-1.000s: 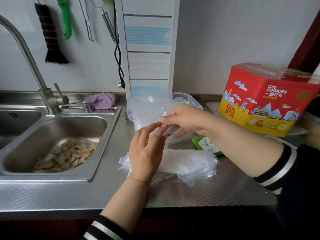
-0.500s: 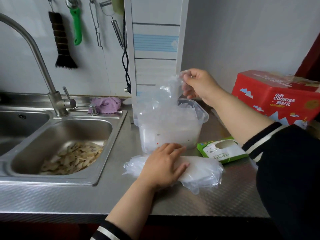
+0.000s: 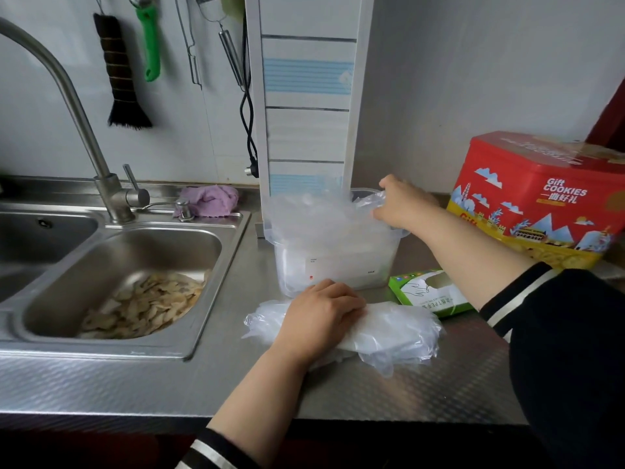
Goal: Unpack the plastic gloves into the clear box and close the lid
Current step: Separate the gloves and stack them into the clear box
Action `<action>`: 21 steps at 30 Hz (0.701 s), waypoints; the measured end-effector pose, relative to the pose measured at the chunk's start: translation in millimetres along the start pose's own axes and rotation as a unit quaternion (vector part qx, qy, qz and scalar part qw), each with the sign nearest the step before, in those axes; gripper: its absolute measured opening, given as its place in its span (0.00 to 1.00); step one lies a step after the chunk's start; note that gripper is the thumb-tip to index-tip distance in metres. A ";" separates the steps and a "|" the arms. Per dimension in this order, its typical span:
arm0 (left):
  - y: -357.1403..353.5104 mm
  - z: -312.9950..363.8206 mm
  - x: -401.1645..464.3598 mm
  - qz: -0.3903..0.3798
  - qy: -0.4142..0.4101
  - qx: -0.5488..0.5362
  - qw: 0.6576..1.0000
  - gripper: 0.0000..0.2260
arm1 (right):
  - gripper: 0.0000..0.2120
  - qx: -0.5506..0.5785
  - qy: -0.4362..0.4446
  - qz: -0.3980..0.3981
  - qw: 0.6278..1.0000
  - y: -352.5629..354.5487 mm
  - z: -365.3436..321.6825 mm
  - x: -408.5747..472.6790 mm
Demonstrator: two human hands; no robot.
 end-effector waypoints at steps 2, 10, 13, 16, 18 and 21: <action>4.7 1.0 0.0 0.033 -0.003 0.006 0.999 0.10 | 0.32 -0.025 0.014 0.006 1.000 -0.3 1.1 -3.2; 3.8 -4.2 -1.0 0.029 0.061 -0.028 0.997 0.15 | 0.13 0.195 0.224 0.264 0.918 33.7 -2.1 -57.6; -6.9 -4.2 -0.8 -0.032 0.066 -0.026 0.997 0.17 | 0.11 0.261 0.298 0.264 0.879 33.0 -5.4 -84.9; 2.3 -2.5 -0.9 0.015 0.061 -0.030 0.998 0.12 | 0.15 0.273 0.293 0.207 0.893 22.4 -4.7 -97.7; 9.6 -5.0 -1.9 0.061 0.074 -0.041 0.995 0.10 | 0.14 0.275 0.266 0.160 0.910 12.9 0.1 -98.9; 22.6 -9.5 -4.8 0.137 0.113 -0.071 0.981 0.08 | 0.19 0.289 0.217 0.073 0.930 2.2 4.7 -97.0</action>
Point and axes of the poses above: each hand's wrist, its own x-axis towards the middle knuckle, its own y-axis out of the back of the hand, z = x × y, the point moved 7 cm from there along x, towards the middle knuckle, and after that the axes turned 1 degree about -z, right-handed, at the moved point
